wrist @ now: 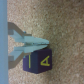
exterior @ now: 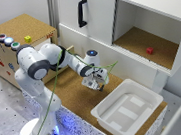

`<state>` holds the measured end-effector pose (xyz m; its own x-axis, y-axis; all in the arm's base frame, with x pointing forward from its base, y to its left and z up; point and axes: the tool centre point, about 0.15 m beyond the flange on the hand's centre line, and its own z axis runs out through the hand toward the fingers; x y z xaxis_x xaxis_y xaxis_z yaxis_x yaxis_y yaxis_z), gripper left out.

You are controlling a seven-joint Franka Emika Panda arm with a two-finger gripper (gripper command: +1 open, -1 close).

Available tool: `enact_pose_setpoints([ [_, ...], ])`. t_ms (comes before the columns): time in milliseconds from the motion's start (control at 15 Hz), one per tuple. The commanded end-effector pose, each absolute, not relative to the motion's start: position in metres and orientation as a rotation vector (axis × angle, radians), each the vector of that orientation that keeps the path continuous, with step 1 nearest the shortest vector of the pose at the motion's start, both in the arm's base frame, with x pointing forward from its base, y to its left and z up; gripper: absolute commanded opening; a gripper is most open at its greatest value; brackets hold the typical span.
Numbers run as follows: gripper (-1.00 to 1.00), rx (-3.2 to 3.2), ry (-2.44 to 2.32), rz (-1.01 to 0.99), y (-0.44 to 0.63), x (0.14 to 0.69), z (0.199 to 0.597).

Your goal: Push left the purple block

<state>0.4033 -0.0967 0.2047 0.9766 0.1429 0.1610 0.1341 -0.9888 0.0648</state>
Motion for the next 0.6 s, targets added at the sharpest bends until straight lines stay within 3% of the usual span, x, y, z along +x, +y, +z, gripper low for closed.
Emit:
enact_pose_setpoints([
  [0,-1.0,3.123,0.195,0.195,-0.071,0.418,0.204],
  [533,-1.0,3.163,0.215,0.176,-0.035,0.419,0.206],
])
